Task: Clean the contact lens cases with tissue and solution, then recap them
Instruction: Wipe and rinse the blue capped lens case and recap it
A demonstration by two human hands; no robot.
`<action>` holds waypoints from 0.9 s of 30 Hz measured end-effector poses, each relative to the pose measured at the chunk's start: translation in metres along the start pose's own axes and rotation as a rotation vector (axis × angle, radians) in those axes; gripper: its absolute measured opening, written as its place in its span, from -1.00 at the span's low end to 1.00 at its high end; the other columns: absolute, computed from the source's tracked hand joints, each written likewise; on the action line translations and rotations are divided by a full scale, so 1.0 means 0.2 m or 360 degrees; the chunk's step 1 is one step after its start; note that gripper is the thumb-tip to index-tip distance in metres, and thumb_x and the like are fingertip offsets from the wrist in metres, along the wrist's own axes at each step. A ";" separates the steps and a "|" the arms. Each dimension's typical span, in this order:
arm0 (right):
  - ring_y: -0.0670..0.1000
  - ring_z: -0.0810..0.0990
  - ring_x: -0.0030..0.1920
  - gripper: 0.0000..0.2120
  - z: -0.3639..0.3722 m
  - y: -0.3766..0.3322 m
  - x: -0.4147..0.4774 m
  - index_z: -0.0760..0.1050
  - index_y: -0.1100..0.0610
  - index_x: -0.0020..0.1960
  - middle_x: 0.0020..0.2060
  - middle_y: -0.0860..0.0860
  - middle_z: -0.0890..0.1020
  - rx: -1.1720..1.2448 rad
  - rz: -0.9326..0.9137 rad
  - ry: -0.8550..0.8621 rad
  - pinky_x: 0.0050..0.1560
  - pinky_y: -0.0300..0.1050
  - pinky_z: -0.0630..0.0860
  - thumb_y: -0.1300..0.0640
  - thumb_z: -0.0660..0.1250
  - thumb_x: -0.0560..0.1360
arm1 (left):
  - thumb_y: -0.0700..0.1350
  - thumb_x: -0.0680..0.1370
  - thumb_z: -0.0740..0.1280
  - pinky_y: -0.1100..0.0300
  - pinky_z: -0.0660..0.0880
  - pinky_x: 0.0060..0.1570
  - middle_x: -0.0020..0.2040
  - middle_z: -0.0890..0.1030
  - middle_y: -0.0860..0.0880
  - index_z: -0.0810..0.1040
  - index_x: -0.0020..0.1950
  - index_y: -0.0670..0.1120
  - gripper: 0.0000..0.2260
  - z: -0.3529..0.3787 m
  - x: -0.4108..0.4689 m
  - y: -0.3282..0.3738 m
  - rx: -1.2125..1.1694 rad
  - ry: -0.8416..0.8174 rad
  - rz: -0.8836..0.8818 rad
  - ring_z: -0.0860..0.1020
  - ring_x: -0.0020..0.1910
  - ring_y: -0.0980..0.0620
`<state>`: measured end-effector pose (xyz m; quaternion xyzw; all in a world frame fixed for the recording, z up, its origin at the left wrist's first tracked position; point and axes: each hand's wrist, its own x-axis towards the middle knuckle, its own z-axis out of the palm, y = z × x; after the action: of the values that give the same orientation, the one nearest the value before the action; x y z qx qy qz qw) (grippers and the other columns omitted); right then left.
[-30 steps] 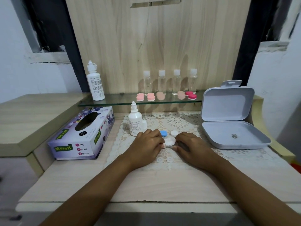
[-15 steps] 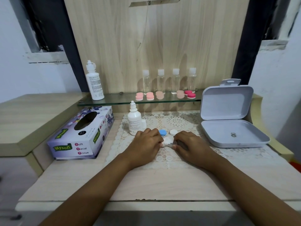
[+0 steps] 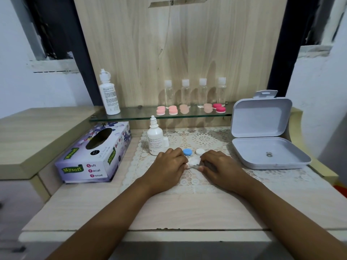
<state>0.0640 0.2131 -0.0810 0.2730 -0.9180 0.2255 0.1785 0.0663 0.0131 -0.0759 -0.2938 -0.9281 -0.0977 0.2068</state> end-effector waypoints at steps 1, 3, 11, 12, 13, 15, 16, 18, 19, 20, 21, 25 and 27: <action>-0.06 0.39 -0.13 -0.64 0.00 0.00 0.00 0.50 0.10 -0.03 -0.12 -0.08 0.53 -0.0005 0.0000 0.0000 -0.16 -0.17 0.29 -0.15 0.15 0.42 | -0.08 0.61 0.18 0.20 0.19 -0.05 0.06 0.46 0.02 0.54 0.14 -0.10 -0.79 0.00 0.00 0.00 -0.0060 -0.0003 -0.0013 0.38 0.02 0.03; -0.05 0.38 -0.15 -0.67 0.00 0.00 0.00 0.47 0.09 -0.07 -0.18 -0.13 0.46 -0.0015 -0.0003 0.0000 -0.18 -0.17 0.27 -0.15 0.15 0.42 | -0.08 0.60 0.20 0.20 0.18 -0.05 0.05 0.47 0.03 0.55 0.15 -0.09 -0.79 -0.01 -0.01 0.01 -0.0146 0.0006 -0.0027 0.38 0.01 0.05; -0.05 0.40 -0.14 -0.62 0.00 0.00 0.00 0.48 0.09 -0.06 -0.17 -0.11 0.48 -0.0011 -0.0006 0.0003 -0.18 -0.16 0.29 -0.21 0.14 0.45 | -0.04 0.61 0.16 0.16 0.22 -0.03 0.08 0.47 0.05 0.53 0.14 -0.06 -0.78 -0.01 -0.01 0.01 0.0080 0.0050 0.0001 0.40 0.03 0.03; -0.05 0.40 -0.13 -0.69 0.00 0.00 0.00 0.48 0.09 -0.05 -0.16 -0.11 0.48 -0.0009 -0.0003 0.0013 -0.17 -0.16 0.29 -0.16 0.20 0.48 | -0.04 0.61 0.15 0.17 0.22 -0.03 0.08 0.47 0.05 0.52 0.14 -0.07 -0.78 -0.01 -0.01 0.01 0.0068 0.0034 -0.0009 0.39 0.03 0.03; -0.06 0.40 -0.12 -0.75 0.00 0.00 0.00 0.48 0.08 -0.04 -0.16 -0.12 0.46 -0.0011 -0.0003 0.0020 -0.17 -0.17 0.28 -0.11 0.24 0.50 | -0.05 0.61 0.15 0.17 0.20 -0.04 0.08 0.46 0.05 0.51 0.14 -0.08 -0.79 -0.01 -0.01 0.01 0.0039 0.0016 -0.0024 0.38 0.03 0.04; -0.08 0.39 -0.13 -0.80 0.00 0.00 0.00 0.47 0.07 -0.04 -0.18 -0.15 0.43 -0.0015 -0.0001 0.0021 -0.17 -0.19 0.27 -0.06 0.28 0.51 | -0.07 0.61 0.18 0.18 0.21 -0.03 0.06 0.45 0.05 0.50 0.14 -0.08 -0.81 0.01 -0.01 0.00 -0.0116 -0.0019 -0.0084 0.38 0.03 0.07; -0.08 0.40 -0.12 -0.81 0.00 0.00 -0.01 0.48 0.06 -0.04 -0.17 -0.16 0.42 -0.0011 0.0002 0.0022 -0.16 -0.19 0.27 -0.06 0.29 0.50 | -0.09 0.60 0.20 0.18 0.25 -0.01 0.02 0.45 0.05 0.51 0.12 -0.09 -0.83 0.01 -0.01 -0.01 -0.0242 -0.0017 -0.0121 0.38 0.01 0.07; -0.06 0.45 -0.06 -0.81 0.00 -0.01 -0.01 0.51 0.06 0.01 -0.13 -0.15 0.47 0.0015 0.0009 0.0029 -0.10 -0.19 0.34 -0.04 0.30 0.50 | -0.14 0.59 0.23 0.22 0.34 0.00 -0.05 0.46 0.05 0.52 0.07 -0.12 -0.87 0.01 -0.01 -0.02 -0.0507 0.0042 -0.0214 0.41 -0.05 0.09; -0.05 0.47 -0.02 -0.81 0.00 -0.01 -0.01 0.52 0.05 0.03 -0.10 -0.13 0.51 0.0031 0.0012 0.0028 -0.06 -0.19 0.37 -0.03 0.30 0.50 | -0.16 0.59 0.23 0.31 0.34 -0.03 -0.08 0.46 0.05 0.53 0.06 -0.12 -0.88 0.00 -0.01 -0.02 -0.0619 0.0079 -0.0268 0.43 -0.08 0.11; -0.05 0.49 0.01 -0.80 0.00 -0.01 -0.01 0.52 0.05 0.05 -0.06 -0.11 0.54 0.0046 0.0013 0.0024 -0.01 -0.19 0.39 -0.02 0.30 0.50 | -0.18 0.59 0.23 0.41 0.33 -0.07 -0.11 0.47 0.05 0.52 0.05 -0.11 -0.90 -0.01 -0.01 -0.02 -0.0710 0.0112 -0.0317 0.44 -0.11 0.13; -0.05 0.49 0.04 -0.79 0.00 -0.01 -0.01 0.53 0.05 0.08 -0.02 -0.10 0.55 0.0053 0.0011 0.0020 0.02 -0.18 0.41 -0.02 0.30 0.50 | -0.19 0.58 0.23 0.47 0.31 -0.11 -0.13 0.48 0.07 0.51 0.03 -0.07 -0.91 -0.03 -0.01 -0.01 -0.0781 0.0141 -0.0353 0.44 -0.13 0.17; -0.03 0.49 0.09 -0.72 -0.01 -0.01 -0.02 0.53 0.08 0.16 0.05 -0.05 0.56 0.0039 0.0022 0.0024 0.06 -0.16 0.42 -0.02 0.29 0.51 | -0.18 0.57 0.26 0.49 0.34 -0.15 -0.16 0.52 0.10 0.45 -0.03 0.05 -0.89 -0.08 -0.02 0.00 -0.0988 0.0247 -0.0467 0.48 -0.11 0.19; -0.02 0.51 0.09 -0.70 -0.01 -0.02 -0.02 0.53 0.10 0.18 0.07 -0.02 0.56 0.0049 0.0040 0.0048 0.07 -0.14 0.44 -0.01 0.27 0.52 | -0.18 0.56 0.28 0.51 0.34 -0.17 -0.18 0.52 0.15 0.42 -0.08 0.12 -0.82 -0.09 -0.02 0.02 -0.1082 0.0319 -0.0505 0.48 -0.12 0.29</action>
<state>0.0697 0.2132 -0.0794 0.2607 -0.9150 0.2460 0.1851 0.0767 0.0086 -0.0606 -0.1875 -0.8519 -0.4588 0.1695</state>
